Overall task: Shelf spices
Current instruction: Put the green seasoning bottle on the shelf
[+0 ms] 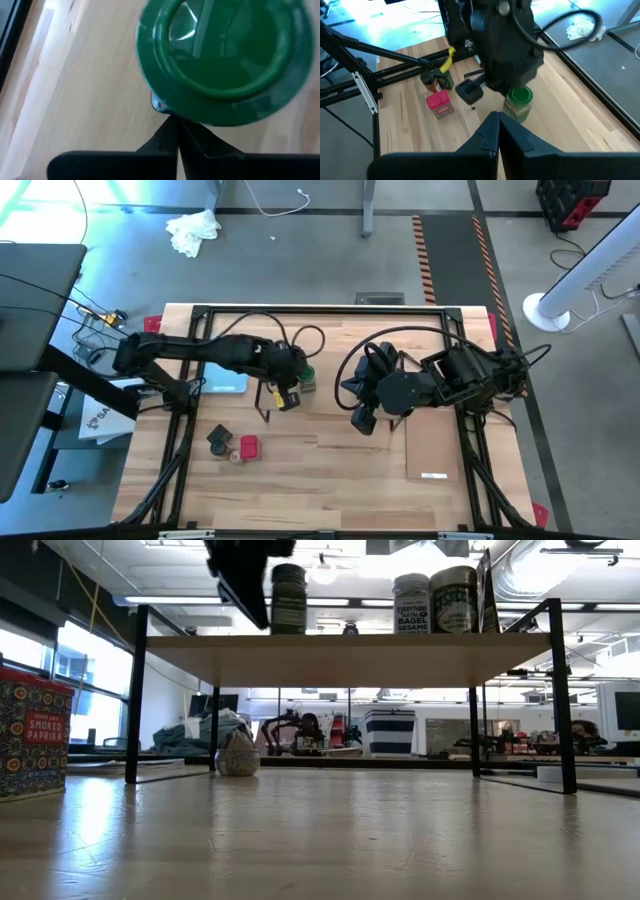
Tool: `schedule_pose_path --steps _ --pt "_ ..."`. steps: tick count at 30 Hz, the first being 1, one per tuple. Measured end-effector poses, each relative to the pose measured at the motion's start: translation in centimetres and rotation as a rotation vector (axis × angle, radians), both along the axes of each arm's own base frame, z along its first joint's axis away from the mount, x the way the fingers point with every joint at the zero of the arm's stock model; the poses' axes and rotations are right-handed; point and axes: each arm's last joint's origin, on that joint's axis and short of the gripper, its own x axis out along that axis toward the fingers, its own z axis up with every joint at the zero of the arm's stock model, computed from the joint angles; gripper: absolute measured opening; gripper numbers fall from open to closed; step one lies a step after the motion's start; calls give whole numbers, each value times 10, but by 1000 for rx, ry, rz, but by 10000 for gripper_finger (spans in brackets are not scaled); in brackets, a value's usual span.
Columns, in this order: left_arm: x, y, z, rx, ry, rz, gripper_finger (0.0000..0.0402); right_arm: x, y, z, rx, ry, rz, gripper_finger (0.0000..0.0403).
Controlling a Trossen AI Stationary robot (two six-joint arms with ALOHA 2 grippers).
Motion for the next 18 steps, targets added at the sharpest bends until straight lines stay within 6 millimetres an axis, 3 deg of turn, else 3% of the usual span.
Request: schedule_pose_path --steps 9,18 --pt "24 7 -17 -17 -40 -10 0 0 0 0 1 -1 -1 0" --pt "36 14 -16 -11 -138 -1 0 0 0 0 -7 -6 -10 0"
